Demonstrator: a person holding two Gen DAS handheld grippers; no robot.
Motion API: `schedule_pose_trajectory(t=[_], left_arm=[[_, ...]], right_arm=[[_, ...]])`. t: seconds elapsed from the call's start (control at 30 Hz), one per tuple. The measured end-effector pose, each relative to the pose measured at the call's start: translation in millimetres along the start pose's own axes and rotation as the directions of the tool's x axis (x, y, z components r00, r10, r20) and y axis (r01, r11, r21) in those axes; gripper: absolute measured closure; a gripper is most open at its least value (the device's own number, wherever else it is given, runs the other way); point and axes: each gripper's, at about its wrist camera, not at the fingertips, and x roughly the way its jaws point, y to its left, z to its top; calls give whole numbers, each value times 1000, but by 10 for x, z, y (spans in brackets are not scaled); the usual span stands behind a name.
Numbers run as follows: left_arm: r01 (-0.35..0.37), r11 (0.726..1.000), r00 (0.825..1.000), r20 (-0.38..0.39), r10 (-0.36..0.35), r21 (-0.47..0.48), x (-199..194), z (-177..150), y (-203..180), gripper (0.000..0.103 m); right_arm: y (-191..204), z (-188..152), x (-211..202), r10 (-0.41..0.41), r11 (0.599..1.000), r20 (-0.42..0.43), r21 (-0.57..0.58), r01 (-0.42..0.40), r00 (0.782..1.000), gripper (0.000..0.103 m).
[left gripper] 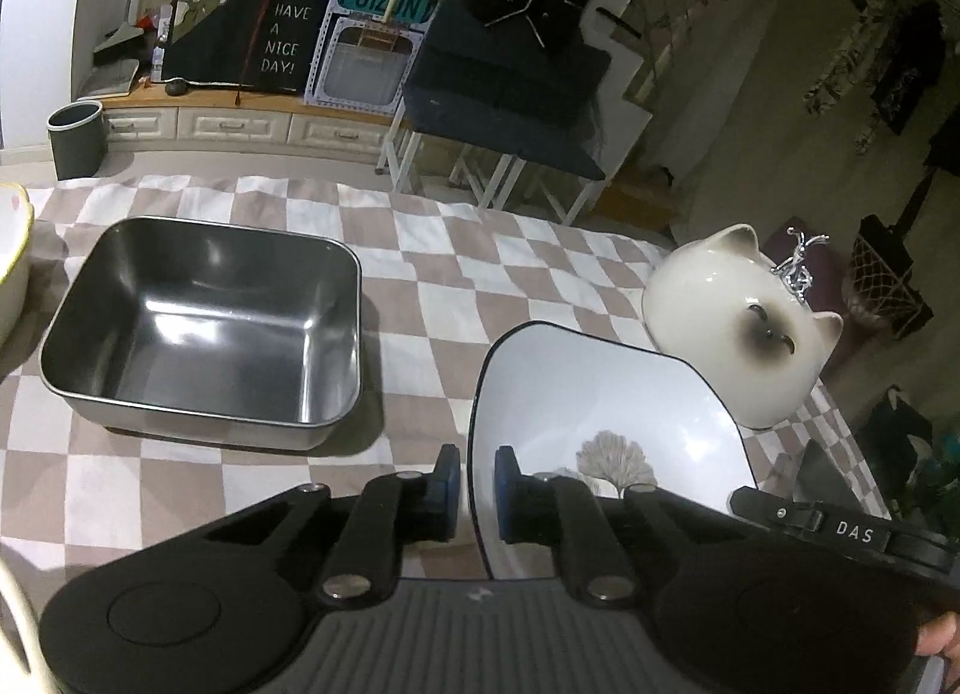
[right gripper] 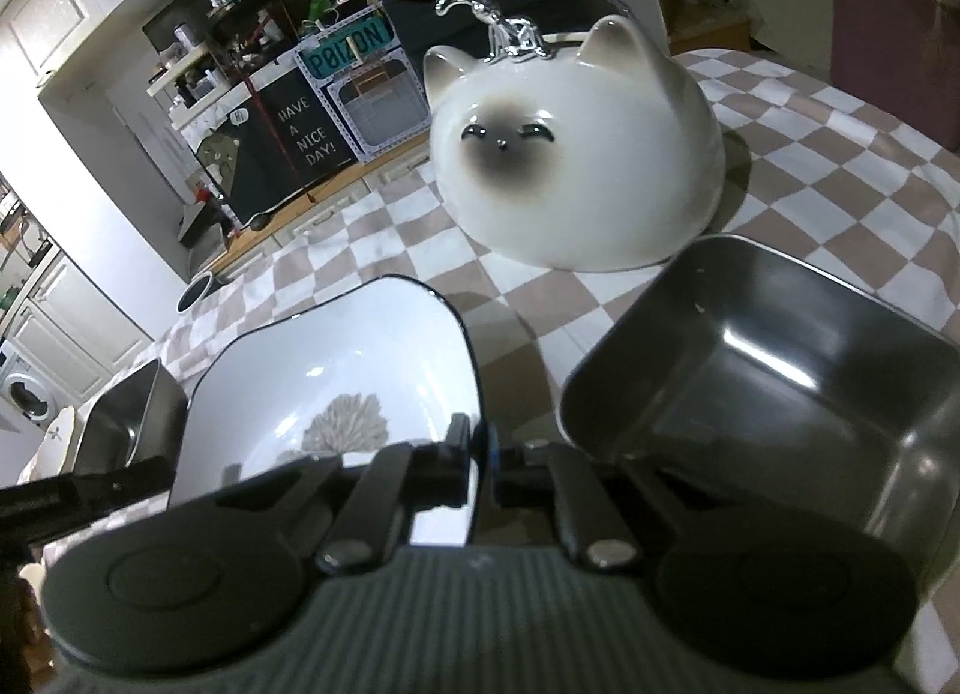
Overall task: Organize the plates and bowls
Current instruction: 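Close the left gripper on the plate rim while the right gripper closes on it too, then lift and carry the white plate with both grippers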
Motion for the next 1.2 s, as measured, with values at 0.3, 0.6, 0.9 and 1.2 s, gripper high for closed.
schedule_pose_trajectory(t=[0.3, 0.6, 0.9, 1.2], left_arm=[[-5, 1000, 1000, -18, 6, 14, 163, -45, -26, 91], [-40, 998, 999, -15, 41, 54, 208, -71, -70, 94], [-123, 980, 992, 47, 117, 156, 34, -49, -283, 93], [-115, 982, 991, 82, 103, 149, -396, -9, -467, 94]], right_arm=[[6, -7, 6, -5, 1000, 9, -21, 6, 1000, 95], [7, 6, 36, -2, 999, 20, -39, 3, 1000, 95], [60, -5, 2, -3, 995, 11, -102, 4, 1000, 93], [84, 86, -340, 37, 995, 62, -99, -31, 997, 93]])
